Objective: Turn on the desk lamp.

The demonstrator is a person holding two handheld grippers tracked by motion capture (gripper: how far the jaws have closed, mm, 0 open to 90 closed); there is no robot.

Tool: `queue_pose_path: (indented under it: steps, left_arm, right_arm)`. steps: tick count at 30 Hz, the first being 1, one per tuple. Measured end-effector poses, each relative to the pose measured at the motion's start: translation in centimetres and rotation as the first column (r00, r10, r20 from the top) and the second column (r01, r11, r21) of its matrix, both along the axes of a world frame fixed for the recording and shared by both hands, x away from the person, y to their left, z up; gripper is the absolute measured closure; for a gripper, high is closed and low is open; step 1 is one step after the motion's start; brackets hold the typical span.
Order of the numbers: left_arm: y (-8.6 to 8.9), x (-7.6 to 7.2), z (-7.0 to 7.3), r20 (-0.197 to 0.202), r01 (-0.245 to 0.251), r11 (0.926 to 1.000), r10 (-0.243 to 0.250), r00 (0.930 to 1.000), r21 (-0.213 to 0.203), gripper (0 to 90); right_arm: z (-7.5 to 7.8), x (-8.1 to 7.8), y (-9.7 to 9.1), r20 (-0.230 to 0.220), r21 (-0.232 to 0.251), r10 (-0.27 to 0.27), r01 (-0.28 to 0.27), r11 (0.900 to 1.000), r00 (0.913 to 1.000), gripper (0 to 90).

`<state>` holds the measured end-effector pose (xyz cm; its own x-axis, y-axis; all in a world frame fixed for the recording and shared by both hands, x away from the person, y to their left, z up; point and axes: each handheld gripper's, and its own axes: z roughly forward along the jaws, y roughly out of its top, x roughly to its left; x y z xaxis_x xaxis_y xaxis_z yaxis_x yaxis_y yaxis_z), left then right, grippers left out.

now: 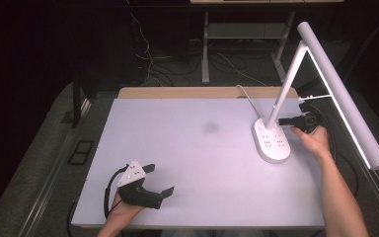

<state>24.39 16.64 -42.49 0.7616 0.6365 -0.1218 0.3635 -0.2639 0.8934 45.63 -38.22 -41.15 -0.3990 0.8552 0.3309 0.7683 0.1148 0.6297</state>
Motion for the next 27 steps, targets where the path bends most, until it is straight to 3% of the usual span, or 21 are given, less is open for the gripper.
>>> queue_pose_path:
  steps: [6,13,27]
  left_arm:
    - [0.0,0.0,0.0,0.001,-0.001,1.0,0.001,1.0,0.002,0.0]
    - [0.0,0.0,0.0,-0.004,-0.004,1.0,0.004,1.0,-0.008,0.0]
    - [-0.3,-0.3,0.1,0.007,0.007,1.0,-0.007,0.9999,0.001,0.0]
  right_arm:
    - [1.0,-0.5,-0.3,-0.008,-0.007,-0.008,0.008,1.0,0.9999,89.5]
    - [2.0,-1.3,-0.1,-0.004,-0.048,-0.009,0.008,0.9988,1.0,89.5]
    - [4.3,-4.0,0.5,0.03,-0.082,-0.014,0.016,0.9965,0.9995,89.5]
